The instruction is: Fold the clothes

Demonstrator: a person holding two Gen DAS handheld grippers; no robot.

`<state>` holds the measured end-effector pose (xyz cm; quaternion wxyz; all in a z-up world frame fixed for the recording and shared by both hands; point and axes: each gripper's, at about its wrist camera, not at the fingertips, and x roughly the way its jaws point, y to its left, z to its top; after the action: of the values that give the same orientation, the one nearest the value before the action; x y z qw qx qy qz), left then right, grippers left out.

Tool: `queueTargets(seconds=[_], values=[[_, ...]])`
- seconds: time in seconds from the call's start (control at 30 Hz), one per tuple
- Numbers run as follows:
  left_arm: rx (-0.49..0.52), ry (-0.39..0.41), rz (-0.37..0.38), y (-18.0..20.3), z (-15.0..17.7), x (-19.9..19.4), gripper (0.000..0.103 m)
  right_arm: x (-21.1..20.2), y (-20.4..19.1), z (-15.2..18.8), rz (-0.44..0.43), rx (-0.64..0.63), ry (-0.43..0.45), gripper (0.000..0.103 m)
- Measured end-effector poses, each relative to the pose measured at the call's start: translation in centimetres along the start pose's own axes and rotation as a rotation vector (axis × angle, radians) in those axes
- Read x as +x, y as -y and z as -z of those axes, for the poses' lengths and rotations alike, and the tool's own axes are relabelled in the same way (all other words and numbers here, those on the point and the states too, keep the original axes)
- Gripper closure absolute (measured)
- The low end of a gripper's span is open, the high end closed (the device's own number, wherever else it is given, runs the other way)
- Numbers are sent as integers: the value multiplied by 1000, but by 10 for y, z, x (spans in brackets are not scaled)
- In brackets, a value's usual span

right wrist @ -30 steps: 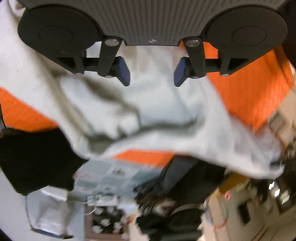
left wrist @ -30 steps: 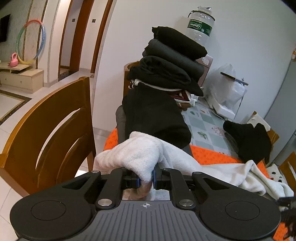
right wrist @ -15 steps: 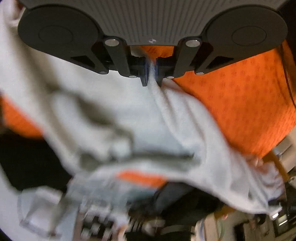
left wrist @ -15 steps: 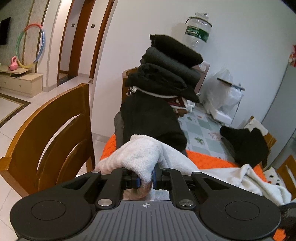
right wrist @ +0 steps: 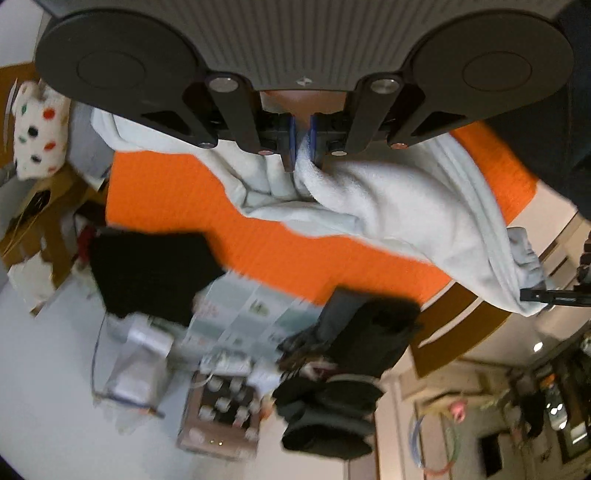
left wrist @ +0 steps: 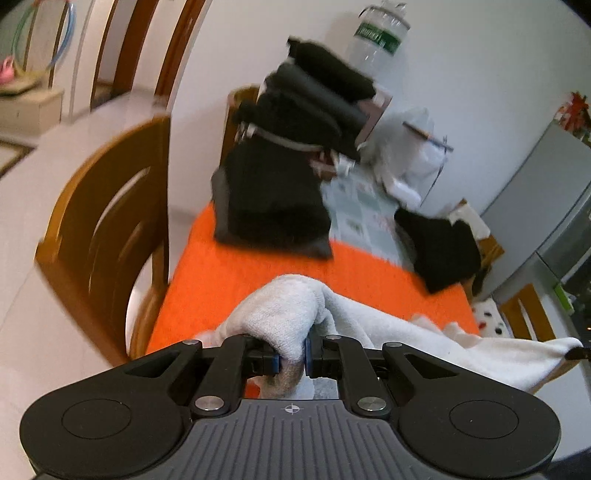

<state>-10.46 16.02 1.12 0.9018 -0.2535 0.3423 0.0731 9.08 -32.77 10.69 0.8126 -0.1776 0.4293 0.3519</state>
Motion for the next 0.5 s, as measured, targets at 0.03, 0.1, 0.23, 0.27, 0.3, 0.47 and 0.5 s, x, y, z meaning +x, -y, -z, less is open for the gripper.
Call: queueTargets(seconds=[0.03,0.1,0.23,0.27,0.3,0.47,0.5], values=[[-4,-9,-5,0,4,0,89,4,0,0,4,2,-4,94],[6,-2,-20,0,5,6,89,15,1,-3,8,4,-6,94],[39,36,-29,4,-13,30,89,48,17,-29,49,-58,27,94],[42,46,-29,5,-19,37,89,59,24,-39,65,-68,36,94],[44,58,-30,7,-25,43,89,70,32,-50,82,-78,45,94],[44,100,-37,9,-57,90,86,143,73,-91,132,-43,64,94],[43,104,-40,9,-62,100,82,161,81,-94,137,-19,62,94]])
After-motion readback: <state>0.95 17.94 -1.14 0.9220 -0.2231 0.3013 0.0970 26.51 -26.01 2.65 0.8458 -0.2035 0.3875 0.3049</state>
